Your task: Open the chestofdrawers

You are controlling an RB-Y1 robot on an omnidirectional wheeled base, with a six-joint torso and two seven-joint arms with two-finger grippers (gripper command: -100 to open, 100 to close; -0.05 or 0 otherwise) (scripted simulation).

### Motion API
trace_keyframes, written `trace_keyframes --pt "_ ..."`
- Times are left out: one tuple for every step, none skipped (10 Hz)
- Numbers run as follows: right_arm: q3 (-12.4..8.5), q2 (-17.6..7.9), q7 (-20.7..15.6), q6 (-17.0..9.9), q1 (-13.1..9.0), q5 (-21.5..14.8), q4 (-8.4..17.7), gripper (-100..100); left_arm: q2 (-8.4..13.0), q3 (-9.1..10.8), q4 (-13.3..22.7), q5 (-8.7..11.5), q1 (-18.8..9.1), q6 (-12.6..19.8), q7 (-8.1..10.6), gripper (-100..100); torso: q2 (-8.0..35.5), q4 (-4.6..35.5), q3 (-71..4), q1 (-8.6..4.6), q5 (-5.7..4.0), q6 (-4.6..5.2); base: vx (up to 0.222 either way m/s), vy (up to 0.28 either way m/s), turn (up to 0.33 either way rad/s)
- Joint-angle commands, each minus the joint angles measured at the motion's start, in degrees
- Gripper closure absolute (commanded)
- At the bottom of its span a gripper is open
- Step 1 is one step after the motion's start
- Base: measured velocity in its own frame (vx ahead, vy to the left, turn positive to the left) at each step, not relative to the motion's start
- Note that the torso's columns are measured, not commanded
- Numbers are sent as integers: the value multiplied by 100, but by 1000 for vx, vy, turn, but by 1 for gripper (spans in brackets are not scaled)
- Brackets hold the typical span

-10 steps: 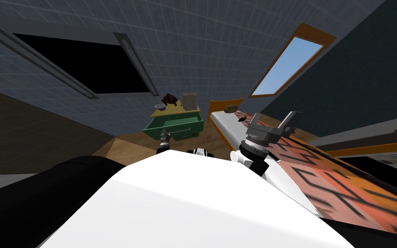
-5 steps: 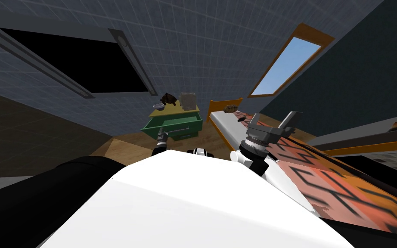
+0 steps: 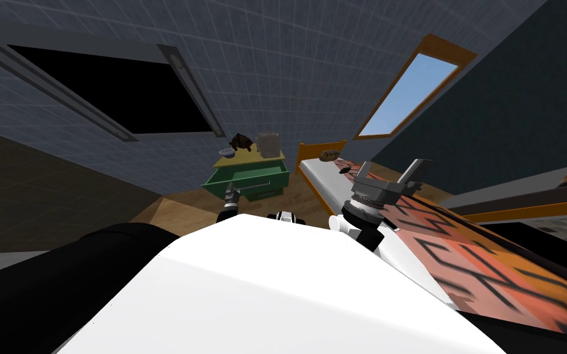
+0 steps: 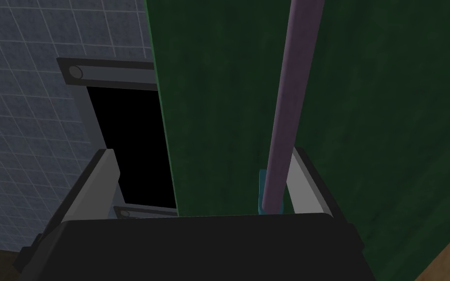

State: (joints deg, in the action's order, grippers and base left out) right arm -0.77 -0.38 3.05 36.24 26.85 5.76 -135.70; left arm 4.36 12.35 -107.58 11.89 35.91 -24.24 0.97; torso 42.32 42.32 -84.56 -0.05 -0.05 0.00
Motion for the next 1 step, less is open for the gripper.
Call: trace_keyframes --pt "0 0 0 0 0 0 0 0 0 0 2 0 1 2 0 0 -1 -1 0 1 1 0 0 0 0"
